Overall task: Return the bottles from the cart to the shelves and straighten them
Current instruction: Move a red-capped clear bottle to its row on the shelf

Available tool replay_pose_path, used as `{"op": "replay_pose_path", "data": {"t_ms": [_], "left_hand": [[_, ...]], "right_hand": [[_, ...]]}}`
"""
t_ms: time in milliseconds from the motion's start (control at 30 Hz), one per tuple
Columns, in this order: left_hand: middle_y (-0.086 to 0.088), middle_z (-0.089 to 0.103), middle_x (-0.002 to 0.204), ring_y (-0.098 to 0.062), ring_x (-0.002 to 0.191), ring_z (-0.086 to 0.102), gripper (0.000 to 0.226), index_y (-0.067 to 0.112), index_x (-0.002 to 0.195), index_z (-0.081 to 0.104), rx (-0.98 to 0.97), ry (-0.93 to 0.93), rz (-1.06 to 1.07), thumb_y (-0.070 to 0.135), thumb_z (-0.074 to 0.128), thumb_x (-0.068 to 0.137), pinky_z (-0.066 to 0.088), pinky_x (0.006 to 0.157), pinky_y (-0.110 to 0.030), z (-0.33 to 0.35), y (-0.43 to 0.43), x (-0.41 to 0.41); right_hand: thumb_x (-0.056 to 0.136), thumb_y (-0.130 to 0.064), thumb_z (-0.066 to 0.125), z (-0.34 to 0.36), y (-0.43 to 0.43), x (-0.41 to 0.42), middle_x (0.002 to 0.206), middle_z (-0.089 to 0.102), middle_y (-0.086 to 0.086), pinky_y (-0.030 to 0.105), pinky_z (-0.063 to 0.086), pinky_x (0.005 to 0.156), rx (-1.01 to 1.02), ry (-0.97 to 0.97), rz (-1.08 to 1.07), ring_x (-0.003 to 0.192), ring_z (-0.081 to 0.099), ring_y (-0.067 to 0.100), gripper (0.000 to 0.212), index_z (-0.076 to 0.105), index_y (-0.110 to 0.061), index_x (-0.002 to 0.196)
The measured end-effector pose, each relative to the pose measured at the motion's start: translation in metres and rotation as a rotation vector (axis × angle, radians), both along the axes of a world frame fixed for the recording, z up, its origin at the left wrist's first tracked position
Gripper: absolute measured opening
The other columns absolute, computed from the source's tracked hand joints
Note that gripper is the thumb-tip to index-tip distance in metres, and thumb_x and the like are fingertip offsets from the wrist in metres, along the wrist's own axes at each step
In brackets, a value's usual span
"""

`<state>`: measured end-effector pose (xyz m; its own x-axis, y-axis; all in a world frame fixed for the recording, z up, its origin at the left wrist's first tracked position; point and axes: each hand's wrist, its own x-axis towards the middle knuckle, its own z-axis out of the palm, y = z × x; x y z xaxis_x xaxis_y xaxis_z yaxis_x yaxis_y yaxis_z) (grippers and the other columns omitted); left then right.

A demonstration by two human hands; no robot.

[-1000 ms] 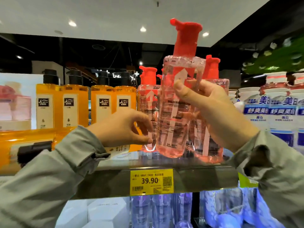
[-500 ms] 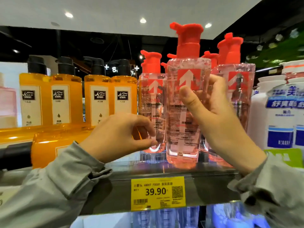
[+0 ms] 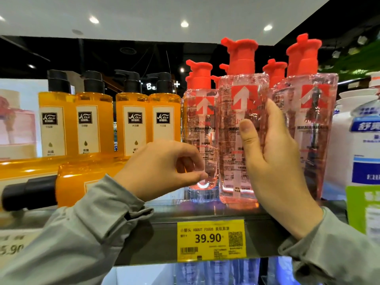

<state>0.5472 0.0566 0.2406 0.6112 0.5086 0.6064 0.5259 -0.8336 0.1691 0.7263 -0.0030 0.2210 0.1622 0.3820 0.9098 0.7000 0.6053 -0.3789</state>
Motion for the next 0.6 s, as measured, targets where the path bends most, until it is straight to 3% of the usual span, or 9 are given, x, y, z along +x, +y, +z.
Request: {"op": "replay_pose_path", "data": {"t_ms": [67, 167, 333, 600], "left_hand": [[0.017, 0.066, 0.078, 0.003, 0.072, 0.061, 0.031, 0.034, 0.088, 0.068, -0.004, 0.005, 0.001, 0.057, 0.059, 0.070, 0.056, 0.069, -0.030, 0.0005, -0.0004, -0.0001], [0.017, 0.066, 0.079, 0.003, 0.073, 0.060, 0.034, 0.036, 0.088, 0.067, 0.002, 0.025, 0.009, 0.060, 0.055, 0.068, 0.056, 0.069, -0.029, 0.0013, -0.0020, 0.0004], [0.018, 0.065, 0.080, 0.003, 0.076, 0.060, 0.026, 0.039, 0.086, 0.064, 0.002, 0.044, 0.015, 0.058, 0.056, 0.070, 0.056, 0.069, -0.026, 0.0018, -0.0036, 0.0009], [0.017, 0.067, 0.079, 0.002, 0.072, 0.061, 0.022, 0.034, 0.086, 0.068, 0.013, 0.023, 0.013, 0.052, 0.062, 0.075, 0.055, 0.069, -0.030, -0.0006, -0.0035, 0.0005]], "right_hand": [[0.093, -0.033, 0.053, -0.0011, -0.0050, -0.0049, 0.156, 0.024, 0.003, 0.024, 0.021, 0.116, 0.062, -0.074, -0.052, 0.143, 0.022, 0.011, 0.075, 0.010, -0.013, 0.151], [0.087, -0.023, 0.068, -0.0058, -0.0034, -0.0061, 0.158, 0.012, 0.013, 0.018, 0.004, 0.118, 0.160, -0.298, -0.237, 0.147, 0.008, 0.020, 0.090, 0.006, -0.006, 0.150], [0.087, -0.021, 0.058, -0.0088, -0.0001, -0.0069, 0.158, 0.011, 0.015, 0.022, 0.000, 0.119, 0.142, -0.324, -0.279, 0.146, 0.002, 0.022, 0.081, 0.011, -0.002, 0.149], [0.087, -0.009, 0.060, -0.0101, 0.0042, -0.0046, 0.159, 0.004, 0.013, 0.026, -0.002, 0.119, 0.156, -0.293, -0.304, 0.146, -0.006, 0.017, 0.081, 0.009, -0.003, 0.150]]}}
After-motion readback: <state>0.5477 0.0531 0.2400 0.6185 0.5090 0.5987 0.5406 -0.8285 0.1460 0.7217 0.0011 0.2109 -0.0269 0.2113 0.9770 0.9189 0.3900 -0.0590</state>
